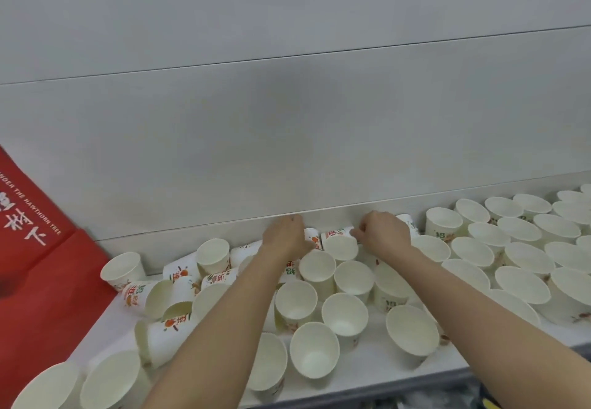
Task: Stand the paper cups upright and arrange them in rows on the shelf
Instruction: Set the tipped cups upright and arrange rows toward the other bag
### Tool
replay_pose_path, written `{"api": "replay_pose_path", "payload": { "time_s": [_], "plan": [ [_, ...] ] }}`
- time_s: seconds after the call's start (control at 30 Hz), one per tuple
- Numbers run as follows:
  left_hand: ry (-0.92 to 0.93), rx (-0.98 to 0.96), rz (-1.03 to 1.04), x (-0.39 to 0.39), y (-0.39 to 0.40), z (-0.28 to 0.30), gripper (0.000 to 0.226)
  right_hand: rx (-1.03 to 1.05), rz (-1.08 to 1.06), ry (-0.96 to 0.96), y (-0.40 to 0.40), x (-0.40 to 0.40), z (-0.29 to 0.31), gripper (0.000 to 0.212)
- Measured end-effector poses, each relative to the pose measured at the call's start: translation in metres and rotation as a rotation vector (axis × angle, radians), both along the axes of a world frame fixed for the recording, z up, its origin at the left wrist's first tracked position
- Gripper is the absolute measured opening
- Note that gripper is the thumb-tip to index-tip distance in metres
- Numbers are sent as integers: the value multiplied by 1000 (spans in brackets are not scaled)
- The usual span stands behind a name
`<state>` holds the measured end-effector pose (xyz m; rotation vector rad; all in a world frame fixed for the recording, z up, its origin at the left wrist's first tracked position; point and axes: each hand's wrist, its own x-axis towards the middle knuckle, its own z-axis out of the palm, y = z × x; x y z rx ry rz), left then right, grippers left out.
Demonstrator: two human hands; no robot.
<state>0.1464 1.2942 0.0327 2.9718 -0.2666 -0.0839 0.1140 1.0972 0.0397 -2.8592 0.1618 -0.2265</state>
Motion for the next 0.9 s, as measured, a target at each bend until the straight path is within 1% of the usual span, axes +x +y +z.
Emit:
{"api": "replay_pose_path", "payload": {
  "time_s": [0.1,0.17,0.2,0.23,0.3,0.33,0.4,0.47,0.53,0.63,0.67,0.7,0.73,0.83,0.9],
  "plan": [
    [43,-82,28,5,-8,-17,65,-99,-8,46,-1,12,-4,29],
    [45,-101,38,5,-9,-19,68,-117,-5,62,-1,17,-4,29],
    [42,-106,40,5,-10,-19,64,-119,-2,71,0,19,-4,30],
    [42,-125,44,6,-10,-18,55,-118,-2,79,1,20,-5,31],
    [26,-207,67,8,-8,-16,30,-110,-17,78,5,22,-4,33],
    [17,-257,85,8,-8,-15,21,-105,-26,72,6,23,-4,33],
    [-7,-344,113,5,-5,-13,16,-70,-36,62,7,24,-5,34],
    [-49,-433,113,-2,-3,-12,8,17,-55,70,6,24,-8,31],
    [-84,-474,93,-12,-1,-11,4,184,-100,92,5,25,-12,23],
    [-106,-448,73,-26,0,-13,3,489,-159,140,4,25,-16,15],
    [-103,-436,68,-30,1,-12,4,553,-159,124,5,23,-15,13],
    [-100,-429,59,-33,2,-12,6,559,-146,89,6,21,-14,13],
    [-102,-428,48,-35,4,-10,7,503,-118,36,6,19,-13,12],
    [-171,-450,39,-43,20,0,11,188,38,-181,1,14,-11,9],
    [-206,-390,39,-51,38,8,10,-33,203,-411,-6,11,-12,12]
  ]
}}
